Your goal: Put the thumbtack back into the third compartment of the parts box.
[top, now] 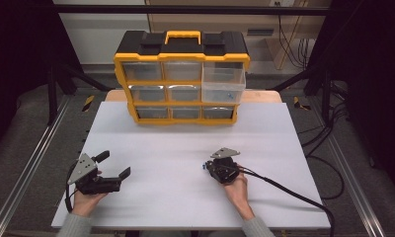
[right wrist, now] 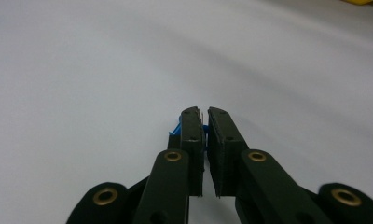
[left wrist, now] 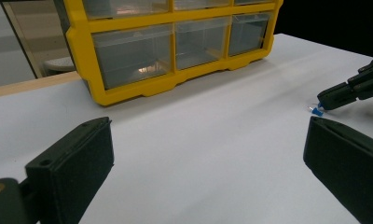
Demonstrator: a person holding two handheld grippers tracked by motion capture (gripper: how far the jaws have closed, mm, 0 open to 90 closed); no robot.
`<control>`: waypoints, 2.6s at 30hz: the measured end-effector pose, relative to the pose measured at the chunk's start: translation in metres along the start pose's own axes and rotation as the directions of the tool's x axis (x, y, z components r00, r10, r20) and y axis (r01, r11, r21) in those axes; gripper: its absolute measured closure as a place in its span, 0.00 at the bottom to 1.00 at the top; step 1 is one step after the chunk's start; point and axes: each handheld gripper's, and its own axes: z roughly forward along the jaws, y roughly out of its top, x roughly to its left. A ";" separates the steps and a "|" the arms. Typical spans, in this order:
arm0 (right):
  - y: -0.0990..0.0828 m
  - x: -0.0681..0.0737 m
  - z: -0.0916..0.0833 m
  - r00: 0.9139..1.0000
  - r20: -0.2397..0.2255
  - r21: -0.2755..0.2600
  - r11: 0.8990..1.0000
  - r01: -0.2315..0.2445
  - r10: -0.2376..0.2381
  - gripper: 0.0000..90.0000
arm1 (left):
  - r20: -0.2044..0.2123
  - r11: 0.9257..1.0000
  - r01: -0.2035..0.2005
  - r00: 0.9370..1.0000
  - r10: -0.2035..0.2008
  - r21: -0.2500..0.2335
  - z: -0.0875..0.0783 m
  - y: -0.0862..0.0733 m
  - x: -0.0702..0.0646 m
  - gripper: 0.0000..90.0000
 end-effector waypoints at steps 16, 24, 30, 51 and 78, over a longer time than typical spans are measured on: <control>0.010 0.001 -0.026 1.000 -0.022 -0.063 0.998 -0.014 0.013 0.95 | 0.000 1.000 -0.003 1.000 0.003 -0.002 0.000 0.001 0.000 0.01; 0.018 -0.003 -0.041 0.999 -0.037 -0.107 0.994 -0.021 0.018 0.95 | 0.002 1.000 -0.003 1.000 0.003 0.005 0.001 0.000 -0.001 0.01; 0.026 -0.008 -0.053 0.999 -0.038 -0.143 0.989 -0.035 0.030 0.95 | 0.001 1.000 -0.001 1.000 0.001 0.002 0.001 0.000 -0.001 0.01; 0.060 -0.033 -0.106 0.999 -0.007 -0.243 0.969 -0.034 0.034 0.95 | 0.003 1.000 -0.001 1.000 0.001 0.005 0.001 0.000 -0.001 0.01; 0.111 -0.037 -0.152 0.999 0.037 -0.330 0.944 0.012 0.000 0.95 | 0.002 1.000 0.001 1.000 -0.001 0.004 0.001 0.000 -0.001 0.01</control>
